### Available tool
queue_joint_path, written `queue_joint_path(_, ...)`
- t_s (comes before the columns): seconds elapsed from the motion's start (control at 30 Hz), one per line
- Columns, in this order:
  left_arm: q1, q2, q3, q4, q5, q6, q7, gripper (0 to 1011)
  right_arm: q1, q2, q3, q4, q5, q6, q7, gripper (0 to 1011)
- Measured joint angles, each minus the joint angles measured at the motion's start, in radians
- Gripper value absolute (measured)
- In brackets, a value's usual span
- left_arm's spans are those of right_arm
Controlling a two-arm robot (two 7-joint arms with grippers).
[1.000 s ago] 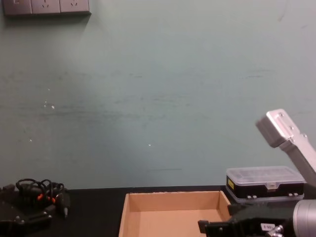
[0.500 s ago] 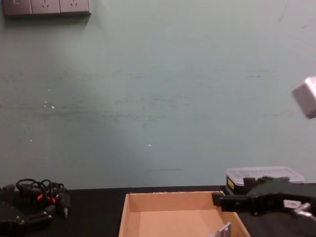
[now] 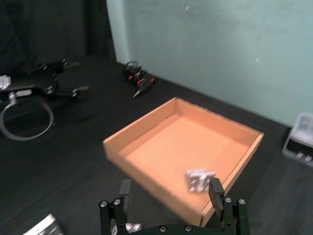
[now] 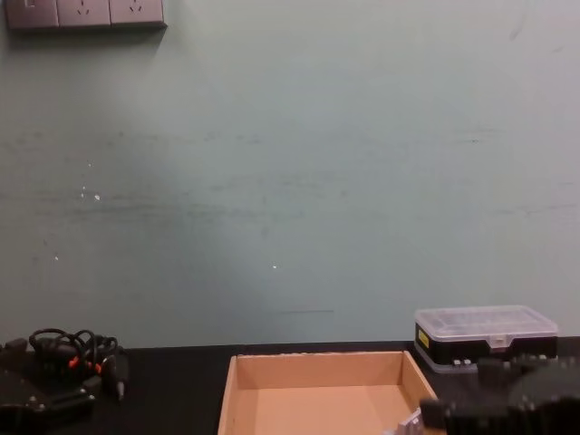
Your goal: Use one hand to pick up the angle iron from the table and place it into the box.
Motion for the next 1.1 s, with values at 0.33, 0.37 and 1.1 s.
queue_joint_path(0.33,0.0,0.0,0.0,0.0,0.0,0.0,0.0,1011,-0.032,0.029,-0.052,-0.024,0.028,0.063,0.01,1004)
queue_joint_path(0.37,0.0,0.0,0.0,0.0,0.0,0.0,0.0,1011,-0.032,0.029,-0.062,-0.022,0.029,0.068,0.01,1004)
queue_joint_path(1.1,0.0,0.0,0.0,0.0,0.0,0.0,0.0,1011,-0.017,0.015,-0.14,0.014,-0.057,0.084,-0.03,1004)
